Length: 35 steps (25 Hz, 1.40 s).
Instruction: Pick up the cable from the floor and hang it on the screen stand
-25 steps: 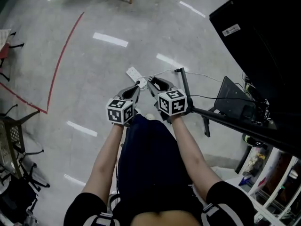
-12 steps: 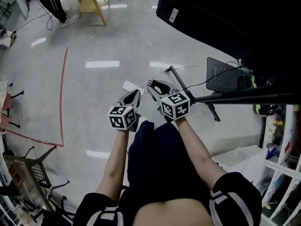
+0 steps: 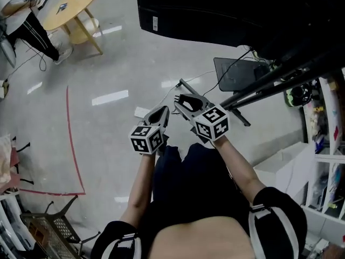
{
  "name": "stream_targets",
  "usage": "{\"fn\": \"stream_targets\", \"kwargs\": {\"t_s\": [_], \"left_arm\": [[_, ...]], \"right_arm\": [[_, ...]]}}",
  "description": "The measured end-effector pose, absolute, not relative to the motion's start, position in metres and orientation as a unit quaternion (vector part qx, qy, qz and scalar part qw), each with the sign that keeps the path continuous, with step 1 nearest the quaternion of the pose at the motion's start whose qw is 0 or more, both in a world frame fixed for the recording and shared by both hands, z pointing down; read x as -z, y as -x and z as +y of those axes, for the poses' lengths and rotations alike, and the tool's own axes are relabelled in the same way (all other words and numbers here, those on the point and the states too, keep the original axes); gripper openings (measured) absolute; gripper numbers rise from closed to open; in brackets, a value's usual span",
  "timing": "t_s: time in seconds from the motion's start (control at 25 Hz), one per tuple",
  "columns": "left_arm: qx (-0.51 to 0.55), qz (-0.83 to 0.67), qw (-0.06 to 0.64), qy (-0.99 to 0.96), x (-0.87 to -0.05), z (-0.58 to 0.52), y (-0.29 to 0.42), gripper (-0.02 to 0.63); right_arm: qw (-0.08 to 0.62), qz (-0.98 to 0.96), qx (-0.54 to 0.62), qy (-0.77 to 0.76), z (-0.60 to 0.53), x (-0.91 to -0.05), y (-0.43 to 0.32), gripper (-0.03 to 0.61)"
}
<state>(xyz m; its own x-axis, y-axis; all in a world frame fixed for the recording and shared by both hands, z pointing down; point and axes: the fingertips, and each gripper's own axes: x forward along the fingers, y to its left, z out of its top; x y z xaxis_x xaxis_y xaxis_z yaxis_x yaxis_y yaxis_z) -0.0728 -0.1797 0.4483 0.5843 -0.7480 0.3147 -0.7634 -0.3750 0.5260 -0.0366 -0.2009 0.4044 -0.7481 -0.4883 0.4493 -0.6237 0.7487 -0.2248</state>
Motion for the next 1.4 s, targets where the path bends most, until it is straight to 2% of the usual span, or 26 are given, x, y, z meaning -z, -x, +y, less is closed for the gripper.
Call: {"fn": "stream_targets", "kwargs": {"t_s": [0.24,0.68,1.04,1.4], "left_arm": [[-0.012,-0.412,0.277,-0.868,-0.409,-0.186,0.019,0.006],[-0.040,-0.368,0.259,-0.892,-0.387,-0.196,-0.063,0.006],[-0.045,-0.340,0.250,-0.905,-0.361,-0.206,-0.137,0.006],[-0.056,-0.330,0.229,-0.914,-0.334,-0.219,-0.182,0.006]], "right_arm": [[0.153,-0.911,-0.157,-0.350,-0.209,-0.372,-0.013,0.150],[0.116,-0.888,-0.171,-0.411,-0.217,-0.348,-0.102,0.150],[0.117,-0.888,-0.141,-0.422,-0.226,-0.309,-0.165,0.150],[0.122,-0.905,-0.110,-0.394,-0.237,-0.262,-0.195,0.150]]}}
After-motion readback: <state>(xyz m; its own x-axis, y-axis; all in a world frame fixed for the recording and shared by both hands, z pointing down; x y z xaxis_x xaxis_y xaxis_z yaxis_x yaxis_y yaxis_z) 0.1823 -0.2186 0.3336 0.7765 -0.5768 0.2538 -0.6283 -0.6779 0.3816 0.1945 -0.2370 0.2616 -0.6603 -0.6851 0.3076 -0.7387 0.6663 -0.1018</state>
